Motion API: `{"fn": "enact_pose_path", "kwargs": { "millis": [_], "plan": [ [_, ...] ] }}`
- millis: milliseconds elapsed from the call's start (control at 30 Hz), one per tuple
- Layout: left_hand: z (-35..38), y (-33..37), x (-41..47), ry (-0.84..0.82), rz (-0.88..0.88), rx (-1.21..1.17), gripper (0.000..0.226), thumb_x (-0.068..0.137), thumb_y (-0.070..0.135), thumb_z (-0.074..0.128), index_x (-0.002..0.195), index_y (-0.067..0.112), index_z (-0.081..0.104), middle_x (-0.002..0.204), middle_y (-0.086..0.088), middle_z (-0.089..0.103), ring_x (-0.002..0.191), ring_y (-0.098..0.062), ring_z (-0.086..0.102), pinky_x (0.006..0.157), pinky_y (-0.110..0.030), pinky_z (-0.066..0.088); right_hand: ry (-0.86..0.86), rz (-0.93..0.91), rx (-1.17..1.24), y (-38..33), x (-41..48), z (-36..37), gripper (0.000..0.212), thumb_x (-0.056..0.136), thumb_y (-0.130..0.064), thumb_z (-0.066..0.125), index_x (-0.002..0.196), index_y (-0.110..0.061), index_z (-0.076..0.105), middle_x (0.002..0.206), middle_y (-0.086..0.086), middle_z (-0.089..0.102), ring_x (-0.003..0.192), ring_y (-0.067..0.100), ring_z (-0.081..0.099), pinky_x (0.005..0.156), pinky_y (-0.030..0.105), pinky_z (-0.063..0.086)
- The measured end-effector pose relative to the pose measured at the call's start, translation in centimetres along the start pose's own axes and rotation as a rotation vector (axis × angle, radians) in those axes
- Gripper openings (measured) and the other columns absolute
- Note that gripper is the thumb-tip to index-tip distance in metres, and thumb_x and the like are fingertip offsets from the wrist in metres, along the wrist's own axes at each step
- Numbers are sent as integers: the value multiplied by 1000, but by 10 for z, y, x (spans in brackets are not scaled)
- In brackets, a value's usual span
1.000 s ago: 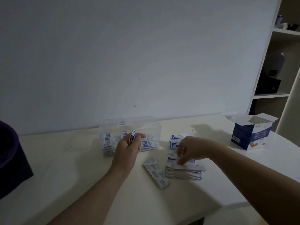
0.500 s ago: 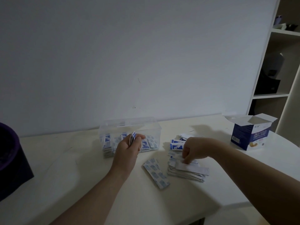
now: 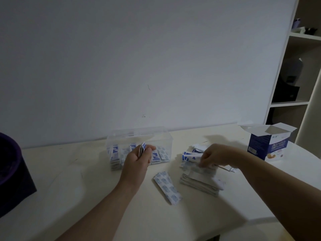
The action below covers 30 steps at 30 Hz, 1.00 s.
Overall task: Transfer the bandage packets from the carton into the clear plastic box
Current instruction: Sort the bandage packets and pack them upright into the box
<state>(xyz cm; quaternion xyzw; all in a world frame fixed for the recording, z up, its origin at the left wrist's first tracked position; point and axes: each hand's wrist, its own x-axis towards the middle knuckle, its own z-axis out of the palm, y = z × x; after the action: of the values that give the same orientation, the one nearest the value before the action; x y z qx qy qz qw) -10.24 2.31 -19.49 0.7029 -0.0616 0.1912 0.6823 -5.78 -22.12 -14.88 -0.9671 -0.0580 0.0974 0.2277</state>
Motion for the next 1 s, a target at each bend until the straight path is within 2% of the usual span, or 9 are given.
{"fn": "enact_pose_path", "kwargs": {
  "millis": [200, 267, 333, 433, 567, 633, 733, 833, 1000],
  "plan": [
    [-2, -1, 2, 1, -4, -16, 24, 97, 12, 46, 83, 16, 65, 56, 6, 40, 43, -3, 31, 45, -18, 27, 450, -40, 213, -3, -1, -12, 3, 84, -14, 65, 81, -15, 66, 86, 7, 67, 70, 14, 54, 58, 23, 43],
    [-2, -2, 3, 15, -10, -22, 26, 96, 12, 47, 81, 18, 66, 56, 6, 40, 44, -4, 30, 47, -22, 25, 509, -85, 244, -14, -5, -11, 3, 82, -12, 65, 82, -15, 64, 86, 6, 69, 70, 15, 60, 62, 27, 47],
    [-2, -3, 4, 29, -12, -9, 27, 96, 13, 47, 79, 20, 66, 54, 9, 40, 44, -4, 32, 49, -25, 25, 402, -138, 307, -29, -15, -1, 11, 80, -11, 69, 88, -13, 62, 77, 5, 70, 57, 10, 61, 59, 23, 47],
    [-2, -4, 4, 44, -15, 3, 27, 96, 14, 47, 78, 21, 66, 54, 9, 41, 45, -4, 33, 50, -25, 25, 75, -182, 314, -54, -33, 26, 14, 82, -9, 68, 94, -12, 60, 59, -4, 66, 42, 0, 54, 45, 14, 40],
    [-3, -1, 1, 33, -9, 10, 26, 96, 16, 46, 82, 21, 67, 57, 5, 40, 49, -8, 32, 51, -25, 27, -20, -212, 61, -75, -46, 55, 19, 85, -22, 66, 101, -17, 58, 93, 3, 67, 73, 13, 65, 63, 19, 48],
    [-4, -1, 2, 33, -3, 27, 26, 97, 17, 45, 82, 21, 67, 58, 5, 41, 51, -9, 33, 52, -26, 29, 11, -214, -103, -82, -49, 56, 37, 84, -37, 66, 113, -16, 57, 111, 3, 62, 94, 17, 60, 77, 24, 47],
    [-5, -1, 4, 29, 11, 52, 27, 97, 18, 45, 81, 22, 67, 59, 4, 44, 51, -9, 36, 53, -27, 29, -40, -200, -291, -97, -50, 52, 59, 81, -48, 66, 122, -8, 52, 118, 8, 58, 106, 22, 55, 84, 29, 44],
    [-6, -1, 4, 32, 7, 70, 26, 97, 20, 45, 83, 23, 68, 61, 4, 46, 52, -10, 38, 55, -27, 32, -184, -171, -457, -114, -45, 50, 53, 78, -43, 71, 109, -3, 55, 91, 6, 60, 79, 18, 58, 66, 24, 45],
    [-9, 4, 4, 75, 13, 55, 24, 97, 21, 44, 88, 22, 66, 62, 5, 46, 54, -9, 38, 55, -25, 34, -307, -98, -380, -123, -30, 50, 35, 79, -27, 74, 69, -7, 47, 49, -1, 54, 40, 8, 47, 43, 16, 40]
  ]
}}
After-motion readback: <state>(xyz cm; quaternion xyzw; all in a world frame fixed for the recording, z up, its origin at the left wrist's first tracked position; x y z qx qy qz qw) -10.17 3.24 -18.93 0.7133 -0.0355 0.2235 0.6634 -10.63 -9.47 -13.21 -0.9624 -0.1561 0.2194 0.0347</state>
